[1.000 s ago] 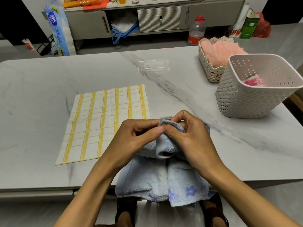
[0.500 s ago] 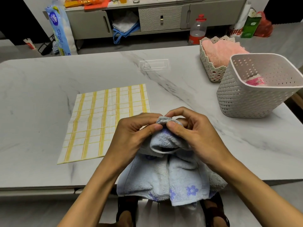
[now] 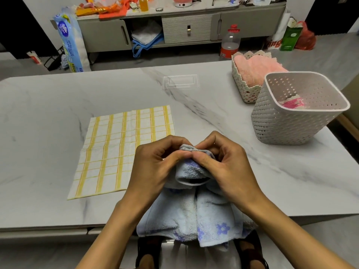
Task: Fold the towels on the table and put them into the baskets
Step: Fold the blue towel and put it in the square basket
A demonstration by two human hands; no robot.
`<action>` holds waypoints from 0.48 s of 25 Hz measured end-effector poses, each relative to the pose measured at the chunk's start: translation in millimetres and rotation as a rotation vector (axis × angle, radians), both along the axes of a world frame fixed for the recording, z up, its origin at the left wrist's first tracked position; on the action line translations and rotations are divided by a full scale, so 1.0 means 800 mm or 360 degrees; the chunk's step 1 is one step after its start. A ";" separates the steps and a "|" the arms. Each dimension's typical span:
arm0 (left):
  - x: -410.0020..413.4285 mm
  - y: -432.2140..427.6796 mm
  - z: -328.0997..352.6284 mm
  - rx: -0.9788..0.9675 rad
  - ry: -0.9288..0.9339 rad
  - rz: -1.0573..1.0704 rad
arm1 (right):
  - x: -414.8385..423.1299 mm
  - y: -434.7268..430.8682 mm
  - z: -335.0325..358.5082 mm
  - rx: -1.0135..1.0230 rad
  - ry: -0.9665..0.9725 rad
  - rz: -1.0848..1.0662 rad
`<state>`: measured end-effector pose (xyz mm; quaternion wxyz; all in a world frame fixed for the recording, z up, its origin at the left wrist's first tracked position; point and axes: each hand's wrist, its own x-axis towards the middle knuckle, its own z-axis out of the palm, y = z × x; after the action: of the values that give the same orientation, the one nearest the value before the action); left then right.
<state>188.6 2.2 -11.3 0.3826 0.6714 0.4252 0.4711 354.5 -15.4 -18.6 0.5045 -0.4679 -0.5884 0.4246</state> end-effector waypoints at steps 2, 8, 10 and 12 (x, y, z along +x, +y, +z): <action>0.006 -0.002 0.018 0.0056 0.0014 0.0034 | 0.008 0.000 0.018 0.0007 -0.0033 0.0001; -0.002 -0.014 0.140 0.0136 -0.0251 0.0079 | 0.070 -0.015 0.122 0.0029 -0.0196 0.0215; -0.009 -0.025 0.184 0.0208 -0.0312 0.0160 | 0.094 -0.023 0.153 -0.0021 -0.0303 0.0288; -0.021 -0.040 0.221 0.0247 -0.0379 0.0276 | 0.117 -0.036 0.176 -0.0081 -0.0538 0.0375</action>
<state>172.0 -30.2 165.6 0.3352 0.5991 0.3957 0.6100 447.9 -44.4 121.8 0.3333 -0.4731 -0.7044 0.4109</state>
